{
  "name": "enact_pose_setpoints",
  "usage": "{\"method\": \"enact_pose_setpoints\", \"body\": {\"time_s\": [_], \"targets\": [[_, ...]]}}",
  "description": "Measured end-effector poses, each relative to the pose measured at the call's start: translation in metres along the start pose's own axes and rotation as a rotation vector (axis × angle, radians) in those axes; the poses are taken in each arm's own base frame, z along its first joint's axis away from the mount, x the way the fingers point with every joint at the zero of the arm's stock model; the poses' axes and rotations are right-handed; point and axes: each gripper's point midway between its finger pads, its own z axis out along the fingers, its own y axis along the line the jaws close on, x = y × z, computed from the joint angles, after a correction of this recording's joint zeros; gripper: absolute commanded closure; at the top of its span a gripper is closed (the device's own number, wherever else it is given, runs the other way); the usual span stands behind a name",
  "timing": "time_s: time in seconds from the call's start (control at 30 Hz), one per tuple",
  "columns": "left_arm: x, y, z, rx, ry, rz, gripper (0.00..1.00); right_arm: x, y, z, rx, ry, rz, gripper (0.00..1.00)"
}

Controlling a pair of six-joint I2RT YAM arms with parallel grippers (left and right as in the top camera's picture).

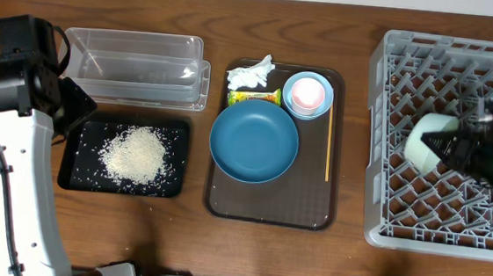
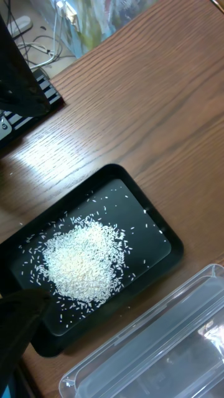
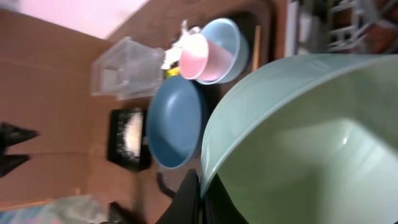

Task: Sort waste into correct bins and load items into the dishwasher rack
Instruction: 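Carry the green bowl to the dish rack and place it upside down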

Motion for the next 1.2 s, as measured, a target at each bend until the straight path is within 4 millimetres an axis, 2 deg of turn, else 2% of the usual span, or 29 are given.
{"method": "enact_pose_setpoints", "body": {"time_s": [0.27, 0.43, 0.9, 0.97, 1.1, 1.2], "targets": [[0.000, 0.000, 0.000, 0.000, 0.000, 0.000, 0.10, 0.012, -0.031, 0.020, -0.108, 0.035, 0.094, 0.99], [0.000, 0.000, 0.000, 0.000, 0.000, 0.000, 0.10, 0.007, -0.033, 0.022, -0.153, 0.015, 0.079, 0.99], [0.000, 0.000, 0.000, 0.000, 0.000, 0.000, 0.10, -0.006, -0.054, 0.020, -0.120, -0.033, 0.032, 0.97], [0.000, 0.000, 0.000, 0.000, 0.000, 0.000, 0.10, -0.006, -0.056, 0.020, -0.110, -0.028, 0.051, 0.94], [0.000, 0.000, 0.000, 0.000, 0.000, 0.000, 0.10, -0.001, -0.065, 0.019, -0.062, -0.006, 0.122, 0.78], [0.000, 0.000, 0.000, -0.001, 0.000, 0.000, 0.10, 0.005, -0.073, 0.016, -0.018, 0.012, 0.186, 0.74]]}}
